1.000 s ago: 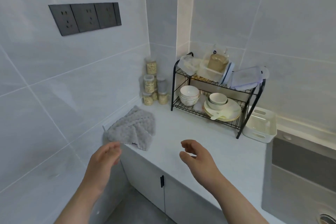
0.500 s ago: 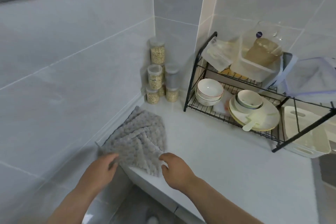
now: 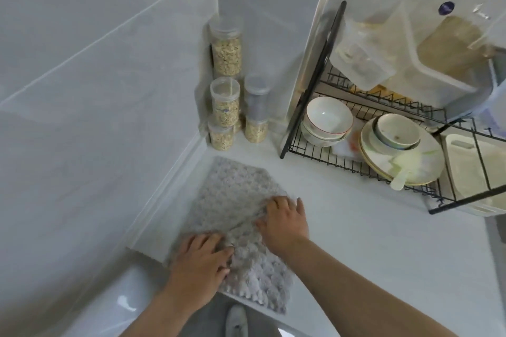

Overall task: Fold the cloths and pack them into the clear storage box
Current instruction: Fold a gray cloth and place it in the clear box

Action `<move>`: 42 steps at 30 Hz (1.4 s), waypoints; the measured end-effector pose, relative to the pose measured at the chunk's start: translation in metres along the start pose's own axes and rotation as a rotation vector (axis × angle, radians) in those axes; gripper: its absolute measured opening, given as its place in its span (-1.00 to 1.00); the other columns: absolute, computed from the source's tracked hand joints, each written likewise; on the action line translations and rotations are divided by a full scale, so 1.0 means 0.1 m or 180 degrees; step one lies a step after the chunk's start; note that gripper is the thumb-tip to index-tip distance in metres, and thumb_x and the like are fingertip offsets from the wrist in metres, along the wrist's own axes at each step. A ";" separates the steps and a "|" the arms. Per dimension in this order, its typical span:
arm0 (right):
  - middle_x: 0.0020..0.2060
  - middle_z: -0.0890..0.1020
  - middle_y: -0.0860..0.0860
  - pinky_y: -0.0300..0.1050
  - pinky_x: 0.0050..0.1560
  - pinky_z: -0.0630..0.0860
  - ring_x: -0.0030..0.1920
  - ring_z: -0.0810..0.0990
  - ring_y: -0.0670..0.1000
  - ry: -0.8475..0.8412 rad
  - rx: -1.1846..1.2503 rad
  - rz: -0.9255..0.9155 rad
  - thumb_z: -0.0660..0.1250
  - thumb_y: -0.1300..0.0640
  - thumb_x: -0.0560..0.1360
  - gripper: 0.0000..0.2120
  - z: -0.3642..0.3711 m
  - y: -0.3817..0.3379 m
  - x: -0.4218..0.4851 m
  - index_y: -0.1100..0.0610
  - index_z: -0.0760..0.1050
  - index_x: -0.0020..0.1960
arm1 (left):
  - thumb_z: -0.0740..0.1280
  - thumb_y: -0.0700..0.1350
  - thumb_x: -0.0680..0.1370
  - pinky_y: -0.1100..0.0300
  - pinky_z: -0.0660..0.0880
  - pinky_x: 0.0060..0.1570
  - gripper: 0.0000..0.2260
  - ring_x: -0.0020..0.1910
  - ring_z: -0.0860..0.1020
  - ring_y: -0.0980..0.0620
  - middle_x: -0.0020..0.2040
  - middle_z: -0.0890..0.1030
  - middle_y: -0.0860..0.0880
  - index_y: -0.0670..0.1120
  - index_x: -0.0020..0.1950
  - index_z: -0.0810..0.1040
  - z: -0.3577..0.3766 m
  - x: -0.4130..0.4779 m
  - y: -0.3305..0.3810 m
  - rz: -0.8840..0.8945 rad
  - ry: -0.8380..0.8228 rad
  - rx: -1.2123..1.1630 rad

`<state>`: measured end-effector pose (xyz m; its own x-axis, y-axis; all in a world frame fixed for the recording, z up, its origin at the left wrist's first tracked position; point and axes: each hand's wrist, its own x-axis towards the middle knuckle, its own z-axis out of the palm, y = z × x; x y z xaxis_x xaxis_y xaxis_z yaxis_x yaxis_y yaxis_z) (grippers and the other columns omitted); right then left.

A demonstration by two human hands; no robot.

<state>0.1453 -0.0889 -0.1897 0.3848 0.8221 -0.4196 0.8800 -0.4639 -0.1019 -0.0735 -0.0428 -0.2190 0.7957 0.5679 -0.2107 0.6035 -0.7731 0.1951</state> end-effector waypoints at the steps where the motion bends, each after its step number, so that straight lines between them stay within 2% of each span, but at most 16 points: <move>1: 0.49 0.20 0.12 0.15 0.54 -0.10 0.52 0.08 0.16 -0.0031 -0.0122 0.0132 -0.02 -0.18 0.60 -0.38 0.03 0.11 -0.07 0.15 0.12 0.53 | 0.42 0.22 0.26 0.05 0.39 0.18 -0.64 0.10 0.53 0.04 0.13 0.59 0.13 0.22 0.04 0.60 0.02 0.03 0.14 0.0191 -0.0011 -0.0034; 8: 0.56 -0.05 0.19 0.14 0.52 -0.03 0.54 -0.03 0.21 -0.0227 -0.0097 0.0685 0.01 -0.01 0.59 -0.37 0.24 0.78 -0.70 0.21 -0.07 0.57 | 0.36 0.25 0.20 0.06 0.54 -0.10 -0.67 -0.10 0.54 0.05 -0.03 0.53 0.13 0.25 -0.07 0.58 0.14 0.29 1.08 0.0802 -0.0045 0.0011; 12: 0.38 0.33 0.13 0.03 0.38 0.27 0.37 0.33 0.20 0.0751 0.0630 0.0940 0.12 0.02 0.55 -0.54 0.24 1.32 -0.98 0.13 0.28 0.42 | 0.22 0.13 0.39 0.03 0.54 -0.11 -0.77 -0.07 0.57 -0.02 -0.01 0.56 0.08 0.18 -0.05 0.60 0.12 0.51 1.36 0.1034 0.0303 -0.0184; 14: 0.24 0.44 0.14 0.02 0.22 0.40 0.23 0.43 0.19 0.0962 0.1126 0.1568 0.15 0.04 0.56 -0.61 0.16 1.69 -0.96 0.17 0.35 0.34 | 0.23 0.05 0.48 -0.04 0.52 0.09 -0.72 0.12 0.56 -0.10 0.18 0.55 0.01 0.08 0.14 0.59 0.04 0.78 1.38 0.0968 0.0536 -0.0266; 17: 0.05 0.57 0.17 -0.05 -0.03 0.51 0.00 0.54 0.15 0.0262 0.1981 0.1965 0.14 -0.09 0.58 -0.63 -0.03 2.03 -0.76 0.21 0.46 0.10 | 0.27 0.22 0.51 -0.04 0.10 0.49 -0.36 0.54 0.13 -0.12 0.56 0.15 -0.01 0.01 0.53 0.23 -0.06 1.16 1.32 0.0708 -0.0053 -0.0141; 19: -0.23 0.60 0.11 -0.17 -0.28 0.44 -0.25 0.55 0.08 -0.0166 0.2123 0.1673 0.19 -0.18 0.54 -0.57 -0.16 2.04 -0.64 0.20 0.49 -0.16 | 0.16 0.40 0.47 0.03 -0.18 0.51 -0.19 0.57 -0.17 -0.03 0.58 -0.14 0.03 0.07 0.58 -0.05 -0.01 1.27 1.30 0.0669 -0.0423 0.0079; 21: -0.29 0.53 0.10 -0.19 -0.28 0.41 -0.27 0.51 0.08 -0.0369 0.2373 0.1411 0.24 -0.13 0.53 -0.59 -0.24 1.98 -0.53 0.22 0.47 -0.23 | 0.01 0.48 0.45 0.08 -0.34 0.47 -0.17 0.52 -0.34 0.02 0.54 -0.30 0.06 0.13 0.54 -0.24 0.10 1.28 1.28 0.0649 -0.0485 0.0203; 23: -0.20 0.55 0.13 -0.10 -0.16 0.47 -0.20 0.52 0.09 -0.0569 0.3415 0.1382 0.31 0.02 0.49 -0.74 -0.28 1.95 -0.44 0.24 0.51 -0.11 | -0.16 0.54 0.39 0.11 -0.40 0.44 -0.19 0.49 -0.41 0.05 0.52 -0.37 0.08 0.16 0.48 -0.36 0.15 1.25 1.26 0.0652 -0.0460 0.0328; 26: -0.15 0.62 0.13 -0.03 -0.06 0.50 -0.18 0.59 0.11 -0.0995 0.5064 0.1645 0.37 0.11 0.44 -0.75 -0.27 2.02 -0.42 0.25 0.58 0.04 | -0.31 0.56 0.29 0.10 -0.38 0.45 -0.15 0.49 -0.39 0.08 0.51 -0.36 0.08 0.17 0.47 -0.36 0.19 1.27 1.24 0.0643 -0.0406 0.0399; 28: -0.17 0.64 0.11 -0.03 -0.02 0.53 -0.19 0.61 0.11 -0.1113 0.5603 0.1531 0.30 0.17 0.51 -0.86 -0.24 2.07 -0.44 0.21 0.58 -0.02 | -0.30 0.56 0.30 0.10 -0.37 0.45 -0.14 0.50 -0.39 0.07 0.52 -0.36 0.07 0.17 0.49 -0.35 0.19 1.27 1.24 0.0651 -0.0423 0.0433; 32: -0.13 0.70 0.14 0.00 -0.09 0.64 -0.16 0.69 0.14 -0.1052 0.6274 0.1174 0.12 0.28 0.56 -0.76 -0.18 2.21 -0.48 0.22 0.57 0.05 | -0.18 0.53 0.38 0.11 -0.39 0.44 -0.17 0.50 -0.38 0.06 0.54 -0.33 0.06 0.15 0.52 -0.31 0.20 1.25 1.26 0.0619 -0.0354 0.0430; 34: 0.01 0.67 0.18 0.04 0.04 0.61 -0.02 0.66 0.17 -0.1160 0.6132 0.1199 0.15 0.31 0.53 -0.72 -0.17 2.32 -0.49 0.26 0.55 0.15 | -0.13 0.50 0.43 0.08 -0.37 0.46 -0.20 0.49 -0.40 0.06 0.54 -0.34 0.05 0.15 0.51 -0.33 0.20 1.24 1.26 0.0601 -0.0357 0.0487; 36: -0.01 0.64 0.16 -0.02 0.06 0.56 -0.03 0.63 0.16 -0.0951 0.5230 0.1209 0.22 0.37 0.49 -0.73 -0.21 2.40 -0.49 0.23 0.57 0.13 | -0.19 0.52 0.41 0.05 -0.35 0.47 -0.21 0.49 -0.41 0.06 0.54 -0.35 0.05 0.16 0.51 -0.35 0.20 1.24 1.27 0.0603 -0.0335 0.0513; 38: -0.16 0.55 0.08 -0.08 -0.07 0.54 -0.18 0.55 0.07 0.0166 0.3788 0.1229 0.31 0.39 0.44 -0.79 -0.19 2.47 -0.46 0.20 0.59 0.02 | -0.29 0.53 0.35 0.05 -0.34 0.47 -0.18 0.50 -0.40 0.06 0.53 -0.36 0.06 0.16 0.50 -0.35 0.21 1.24 1.28 0.0591 -0.0331 0.0505; 40: -0.05 0.49 0.07 -0.06 0.04 0.51 -0.05 0.50 0.08 0.1403 0.2392 0.1079 0.29 0.33 0.44 -0.78 -0.11 2.44 -0.52 0.18 0.57 0.06 | -0.29 0.53 0.35 0.05 -0.35 0.47 -0.19 0.49 -0.41 0.08 0.53 -0.36 0.07 0.17 0.50 -0.35 0.21 1.23 1.28 0.0571 -0.0352 0.0487; 42: 0.05 0.51 0.11 0.01 0.15 0.48 0.07 0.46 0.14 0.2056 0.1517 0.0518 0.21 0.23 0.45 -0.72 0.06 2.27 -0.70 0.18 0.56 0.12 | -0.25 0.53 0.36 0.06 -0.36 0.47 -0.19 0.49 -0.42 0.09 0.53 -0.36 0.07 0.17 0.50 -0.34 0.20 1.23 1.30 0.0530 -0.0350 0.0472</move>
<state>0.3160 -0.2538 -0.1884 0.7100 0.6929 0.1253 0.6425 -0.5647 -0.5179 0.1020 -0.0790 -0.2392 0.8681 0.4013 -0.2921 0.4438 -0.8911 0.0949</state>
